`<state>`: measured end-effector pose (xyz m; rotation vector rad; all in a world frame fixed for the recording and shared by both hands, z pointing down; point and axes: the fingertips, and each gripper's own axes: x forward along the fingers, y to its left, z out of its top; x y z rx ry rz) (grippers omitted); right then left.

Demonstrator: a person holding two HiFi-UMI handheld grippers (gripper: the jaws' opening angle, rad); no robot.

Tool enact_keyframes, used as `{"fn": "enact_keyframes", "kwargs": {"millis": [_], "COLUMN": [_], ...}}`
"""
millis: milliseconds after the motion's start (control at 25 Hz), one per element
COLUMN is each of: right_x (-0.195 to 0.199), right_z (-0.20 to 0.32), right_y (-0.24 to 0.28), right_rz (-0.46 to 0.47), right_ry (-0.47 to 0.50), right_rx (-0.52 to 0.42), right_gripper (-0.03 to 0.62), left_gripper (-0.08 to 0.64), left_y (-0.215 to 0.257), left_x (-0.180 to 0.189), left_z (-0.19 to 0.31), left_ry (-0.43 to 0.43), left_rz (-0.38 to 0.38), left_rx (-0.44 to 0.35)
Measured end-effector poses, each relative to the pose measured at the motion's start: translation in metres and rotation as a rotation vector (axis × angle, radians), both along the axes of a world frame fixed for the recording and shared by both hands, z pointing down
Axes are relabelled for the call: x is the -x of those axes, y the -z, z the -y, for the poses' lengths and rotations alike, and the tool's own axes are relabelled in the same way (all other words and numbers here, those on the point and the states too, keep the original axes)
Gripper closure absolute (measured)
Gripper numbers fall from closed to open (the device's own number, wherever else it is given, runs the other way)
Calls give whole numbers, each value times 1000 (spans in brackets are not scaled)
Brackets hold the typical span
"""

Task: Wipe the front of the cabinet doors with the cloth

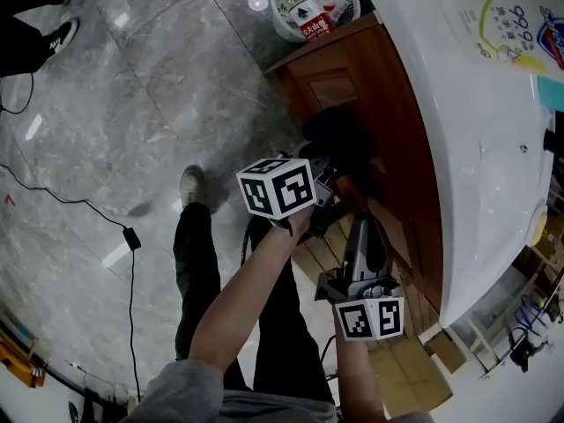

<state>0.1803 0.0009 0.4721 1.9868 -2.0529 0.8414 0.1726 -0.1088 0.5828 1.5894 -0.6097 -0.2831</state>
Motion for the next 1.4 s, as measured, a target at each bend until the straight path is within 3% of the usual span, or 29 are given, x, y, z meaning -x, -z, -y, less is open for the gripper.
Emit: {"fn": "enact_keyframes", "kwargs": {"millis": [400,760,960,1160,1400], "right_x": [-4,-8,-4,-2,0], "right_z": [0,6,12,11,10], "right_y": [-6,-11,-13,-14,-16], "right_rz": [4,5,9,5,1], "right_ry": [1,-3,13,20,30], "right_rx": [5,12,11,18,24], "right_gripper": [581,581,581,581,581], "left_gripper": [509,509,509,508,509], "left_y": [-62,-101,-118,-126,-91], "left_x": [-1,4,9,20,36], "left_z": [-3,-5,-4,0,12], "left_ry": [-14,-62,-73,-58,-19], "left_rz": [55,213,240,230,189], "left_rx": [93,146,157,183,126]}}
